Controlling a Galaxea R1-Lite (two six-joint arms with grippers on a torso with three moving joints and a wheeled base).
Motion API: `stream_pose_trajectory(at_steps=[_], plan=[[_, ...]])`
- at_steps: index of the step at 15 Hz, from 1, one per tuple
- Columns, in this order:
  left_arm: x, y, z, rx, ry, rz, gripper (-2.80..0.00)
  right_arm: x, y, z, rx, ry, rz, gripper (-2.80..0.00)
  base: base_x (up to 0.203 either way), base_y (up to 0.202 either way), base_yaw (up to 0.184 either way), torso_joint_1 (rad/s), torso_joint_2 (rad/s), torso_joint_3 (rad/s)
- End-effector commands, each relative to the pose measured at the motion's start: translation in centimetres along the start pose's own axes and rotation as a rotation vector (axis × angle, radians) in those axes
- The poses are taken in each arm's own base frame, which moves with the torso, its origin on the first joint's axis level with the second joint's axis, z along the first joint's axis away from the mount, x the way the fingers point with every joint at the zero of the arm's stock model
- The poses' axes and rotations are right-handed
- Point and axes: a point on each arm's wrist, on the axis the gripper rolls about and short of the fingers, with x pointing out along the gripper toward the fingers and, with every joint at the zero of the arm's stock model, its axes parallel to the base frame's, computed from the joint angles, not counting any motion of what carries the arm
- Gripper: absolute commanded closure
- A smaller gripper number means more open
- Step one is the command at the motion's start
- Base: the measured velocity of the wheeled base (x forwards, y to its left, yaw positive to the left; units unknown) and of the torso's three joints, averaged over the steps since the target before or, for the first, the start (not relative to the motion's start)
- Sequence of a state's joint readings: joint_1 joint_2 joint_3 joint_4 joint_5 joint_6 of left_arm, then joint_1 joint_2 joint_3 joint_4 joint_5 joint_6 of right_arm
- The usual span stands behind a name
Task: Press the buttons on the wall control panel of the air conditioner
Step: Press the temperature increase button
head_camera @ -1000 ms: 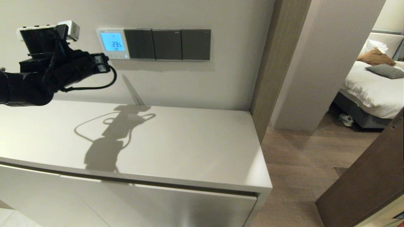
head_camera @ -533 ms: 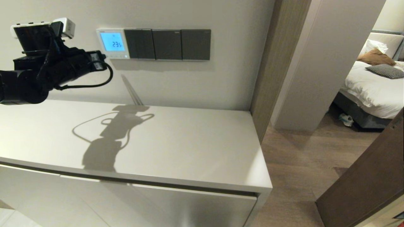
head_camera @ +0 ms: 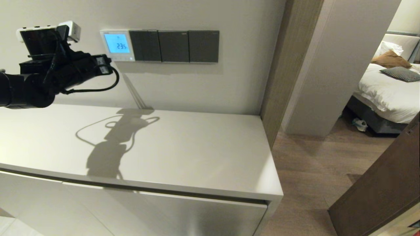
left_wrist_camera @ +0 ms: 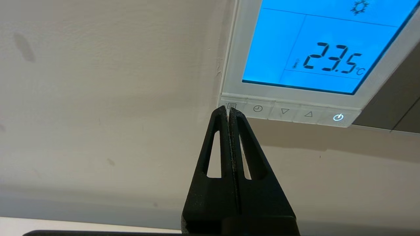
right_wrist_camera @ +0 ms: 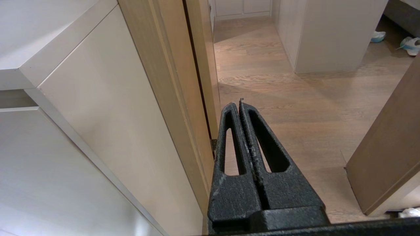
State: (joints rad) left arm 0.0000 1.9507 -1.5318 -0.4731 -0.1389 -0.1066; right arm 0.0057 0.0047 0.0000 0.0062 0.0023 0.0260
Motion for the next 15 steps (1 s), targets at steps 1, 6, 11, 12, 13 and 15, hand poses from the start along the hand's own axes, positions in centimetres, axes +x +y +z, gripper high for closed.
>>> stream_pose_trajectory(at_steps=[1,6,11,12,13,15], plan=[[0.39,0.08,-0.18,-0.001,-0.002,0.001,0.00,0.02,0.00,-0.04,0.000,0.003,0.001,0.00,0.000,0.000,0.000,0.000,0.00,0.000],[0.83,0.17,-0.51,-0.001,0.003,0.001,0.00,0.02,0.00,-0.04,0.000,0.003,0.001,0.00,0.000,0.000,0.000,0.000,0.00,0.000],[0.83,0.18,-0.58,-0.001,0.005,0.001,0.00,0.02,0.00,-0.04,0.000,0.003,0.001,0.00,0.000,0.000,0.000,0.000,0.00,0.000],[0.78,0.18,-0.64,-0.002,0.007,0.002,0.00,0.02,0.00,-0.04,0.000,0.003,0.001,0.00,0.000,0.000,0.000,0.000,0.00,0.000],[0.55,0.14,-0.56,-0.001,0.005,0.002,0.00,0.02,0.00,-0.04,0.000,0.003,0.001,0.00,0.000,0.000,0.000,0.000,0.00,0.000],[-0.06,0.06,-0.08,0.000,-0.008,0.001,0.00,0.02,0.00,-0.04,0.000,0.003,0.001,0.00,0.000,0.000,0.000,0.000,0.00,0.000]])
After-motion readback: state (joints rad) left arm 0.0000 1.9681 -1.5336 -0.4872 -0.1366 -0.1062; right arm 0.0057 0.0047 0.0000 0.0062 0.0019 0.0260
